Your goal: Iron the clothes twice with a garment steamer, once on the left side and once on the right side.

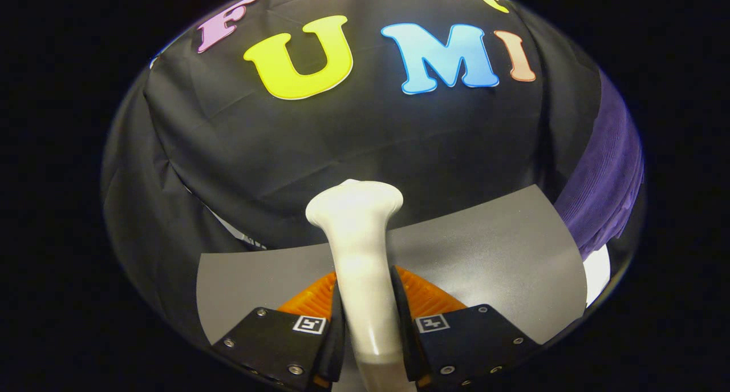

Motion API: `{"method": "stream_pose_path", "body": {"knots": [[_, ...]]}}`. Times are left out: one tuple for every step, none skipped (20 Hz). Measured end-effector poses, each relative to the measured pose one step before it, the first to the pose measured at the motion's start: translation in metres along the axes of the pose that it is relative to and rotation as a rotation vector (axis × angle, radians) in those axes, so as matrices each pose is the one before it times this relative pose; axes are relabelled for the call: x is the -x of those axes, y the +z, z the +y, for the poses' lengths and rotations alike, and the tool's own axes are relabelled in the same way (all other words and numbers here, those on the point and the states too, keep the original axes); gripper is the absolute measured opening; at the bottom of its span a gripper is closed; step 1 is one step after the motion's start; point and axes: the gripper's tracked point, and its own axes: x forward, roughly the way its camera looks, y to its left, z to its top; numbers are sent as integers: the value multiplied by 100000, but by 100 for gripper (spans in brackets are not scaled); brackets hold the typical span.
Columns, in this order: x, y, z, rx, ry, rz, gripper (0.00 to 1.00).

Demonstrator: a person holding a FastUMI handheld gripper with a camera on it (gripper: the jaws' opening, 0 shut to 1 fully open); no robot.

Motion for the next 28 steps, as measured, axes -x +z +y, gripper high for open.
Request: {"method": "stream_pose_path", "body": {"knots": [[1, 175, -126, 2427, -2696, -3406, 39], [130, -10, -60, 2064, -1919, -1648, 39], [-134, -163, 159, 1538, -515, -2086, 38], [-100, 12, -11, 1660, -692, -2149, 37], [96, 94, -16, 1950, -795, -2443, 37], [139, 73, 86, 1223, -585, -1115, 37], [290, 158, 101, 2461, 72, -2440, 37], [379, 245, -38, 2918, 1106, -1285, 37], [769, -601, 219, 1455, 1478, -1242, 37], [667, -482, 383, 95, 1135, -1750, 37], [957, -671, 350, -816, 1628, -1642, 36], [740, -345, 23, -1284, 1432, -2043, 37], [1010, 39, -45, -2862, 1463, -2479, 37], [632, -42, -302, -1468, 1283, -1145, 37], [233, 107, -245, -148, 507, -1067, 36], [478, 199, -306, 1013, -384, -683, 36], [996, -10, -255, 636, -457, -699, 36], [1030, 189, -127, 442, 461, -1417, 36], [1627, 2, -304, 415, 103, -1894, 37], [1486, 253, -473, 1257, 324, -2228, 36], [1542, 60, -520, 943, 1134, -1984, 36], [1420, 217, -572, -222, 1237, -1882, 36], [1403, 105, -685, -835, 2127, -2387, 36], [1444, 314, -596, -1250, 2037, -2683, 37], [1771, 575, -932, -768, 2286, -3471, 36], [1527, 293, -960, -333, 984, -2362, 37], [1819, 169, -1338, 538, 808, -2080, 37], [1301, 41, -1044, 1271, 781, -1482, 37]]}}
